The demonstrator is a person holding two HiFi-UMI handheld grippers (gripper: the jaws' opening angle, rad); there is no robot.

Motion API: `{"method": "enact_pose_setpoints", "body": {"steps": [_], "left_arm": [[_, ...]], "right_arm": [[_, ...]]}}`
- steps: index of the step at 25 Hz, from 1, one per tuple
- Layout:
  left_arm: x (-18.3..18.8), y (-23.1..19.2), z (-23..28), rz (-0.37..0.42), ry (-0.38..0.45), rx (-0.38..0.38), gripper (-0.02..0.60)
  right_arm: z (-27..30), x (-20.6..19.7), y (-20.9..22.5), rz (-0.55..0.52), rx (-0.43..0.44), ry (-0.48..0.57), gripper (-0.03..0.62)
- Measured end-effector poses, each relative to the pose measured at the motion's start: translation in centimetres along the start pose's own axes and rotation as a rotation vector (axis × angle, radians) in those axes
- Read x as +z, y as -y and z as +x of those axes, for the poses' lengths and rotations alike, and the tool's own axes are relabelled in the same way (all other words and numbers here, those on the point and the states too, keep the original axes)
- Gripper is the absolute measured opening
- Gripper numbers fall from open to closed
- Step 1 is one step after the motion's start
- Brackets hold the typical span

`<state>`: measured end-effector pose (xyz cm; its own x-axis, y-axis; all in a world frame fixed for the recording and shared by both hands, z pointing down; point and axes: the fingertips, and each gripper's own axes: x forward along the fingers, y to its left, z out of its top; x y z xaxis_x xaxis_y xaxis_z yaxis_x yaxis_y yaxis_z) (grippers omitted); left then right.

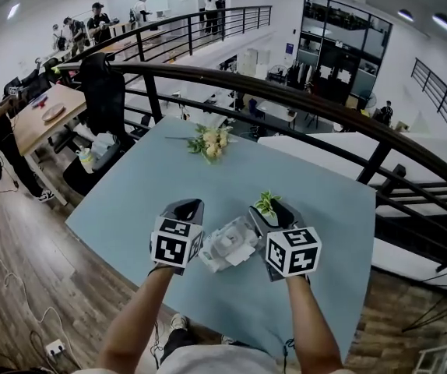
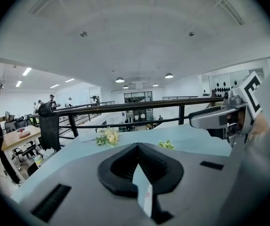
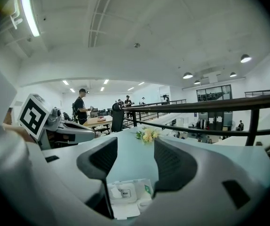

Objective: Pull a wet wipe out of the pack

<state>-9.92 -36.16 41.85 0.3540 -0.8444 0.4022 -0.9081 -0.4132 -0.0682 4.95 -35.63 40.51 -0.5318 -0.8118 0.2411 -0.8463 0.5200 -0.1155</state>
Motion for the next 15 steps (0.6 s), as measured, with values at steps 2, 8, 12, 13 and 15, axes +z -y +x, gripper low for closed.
{"method": "enact_pose_setpoints", "body": {"steps": [2, 8, 12, 13, 15], "left_arm": [[0.0, -0.2, 0.4, 0.007, -0.001, -0.022, -0.005], [0.6, -0.7, 1.3, 0.037, -0.002, -0.094, -0.005], [0.8, -0.4, 2.3, 0.062, -0.007, -0.155, -0.005], [0.8, -0.3, 2.5, 0.068, -0.008, -0.168, -0.005], [0.8, -0.4, 3.0, 0.079, -0.008, -0.189, -0.005]], "right_arm": [[0.0, 0.1, 0.1, 0.008, -0.025, 0.005, 0.227], [-0.3, 0.4, 0.0, 0.026, -0.105, 0.0, 0.227], [-0.6, 0.1, 0.3, 0.043, -0.165, 0.002, 0.227], [-0.7, 0.0, 0.4, 0.047, -0.181, 0.001, 0.227], [-0.7, -0.1, 0.7, 0.055, -0.207, -0.001, 0.227]]}}
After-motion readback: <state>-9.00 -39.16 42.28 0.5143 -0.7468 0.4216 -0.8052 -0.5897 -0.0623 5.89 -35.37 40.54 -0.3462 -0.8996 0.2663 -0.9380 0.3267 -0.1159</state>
